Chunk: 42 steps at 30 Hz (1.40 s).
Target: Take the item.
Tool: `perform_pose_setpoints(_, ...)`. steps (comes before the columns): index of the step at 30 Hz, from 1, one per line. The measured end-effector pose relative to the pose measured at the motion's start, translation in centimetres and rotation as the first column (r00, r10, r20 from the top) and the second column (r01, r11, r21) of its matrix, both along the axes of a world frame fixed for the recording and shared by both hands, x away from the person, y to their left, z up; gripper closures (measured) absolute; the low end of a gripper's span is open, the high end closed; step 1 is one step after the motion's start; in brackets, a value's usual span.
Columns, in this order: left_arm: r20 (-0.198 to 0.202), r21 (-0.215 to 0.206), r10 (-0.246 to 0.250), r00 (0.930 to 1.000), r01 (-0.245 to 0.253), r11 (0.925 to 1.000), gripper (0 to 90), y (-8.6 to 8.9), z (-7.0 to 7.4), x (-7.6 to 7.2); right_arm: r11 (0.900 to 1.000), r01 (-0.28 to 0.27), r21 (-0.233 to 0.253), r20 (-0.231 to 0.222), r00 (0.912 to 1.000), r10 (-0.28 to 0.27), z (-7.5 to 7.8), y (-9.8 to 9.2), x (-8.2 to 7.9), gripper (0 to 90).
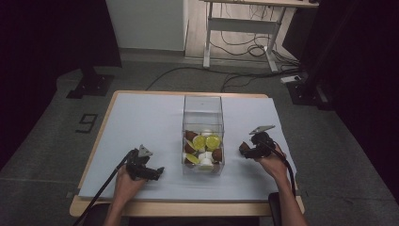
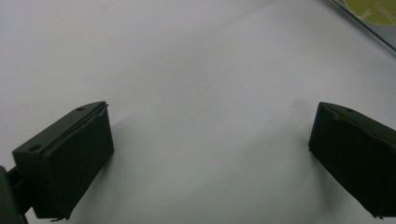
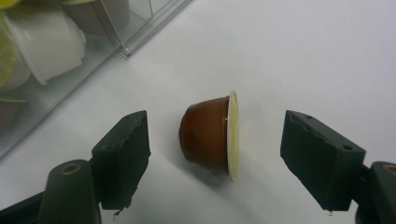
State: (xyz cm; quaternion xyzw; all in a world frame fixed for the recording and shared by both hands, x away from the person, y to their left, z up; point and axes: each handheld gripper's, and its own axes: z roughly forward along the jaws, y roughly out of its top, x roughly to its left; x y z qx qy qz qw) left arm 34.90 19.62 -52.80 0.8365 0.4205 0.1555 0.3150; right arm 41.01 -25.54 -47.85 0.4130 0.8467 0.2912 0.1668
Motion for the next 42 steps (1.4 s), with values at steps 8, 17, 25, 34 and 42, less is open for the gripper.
perform_pose_setpoints(8,0.004,0.004,-0.003,1.0,0.003,1.0,0.2,0.0,0.1,-0.1,0.998,-0.02,0.051,0.035,0.9992,0.018,0.8,0.0,-1.0,24.2)
perform_pose_setpoints(17,-0.002,0.007,0.011,0.9999,-0.011,0.9999,1.2,-0.1,0.2,-0.2,0.994,-0.052,0.096,0.073,0.9963,0.045,1.4,0.3,-2.3,25.2)
perform_pose_setpoints(25,0.0,-0.021,-0.018,0.9998,0.018,0.9996,0.0,-0.5,0.9,-0.5,0.988,-0.085,0.131,0.101,0.9923,0.072,1.8,0.6,-3.2,25.3)
perform_pose_setpoints(34,0.012,-0.067,-0.081,0.9966,0.082,0.9944,0.0,-1.2,1.7,-1.1,0.981,-0.12,0.152,0.114,0.9882,0.103,1.8,1.3,-4.0,25.4)
perform_pose_setpoints(42,0.057,-0.106,-0.151,0.9869,0.156,0.982,1.6,-2.3,2.8,-1.8,0.971,-0.161,0.175,0.12,0.9827,0.141,1.6,2.1,-5.2,25.8)
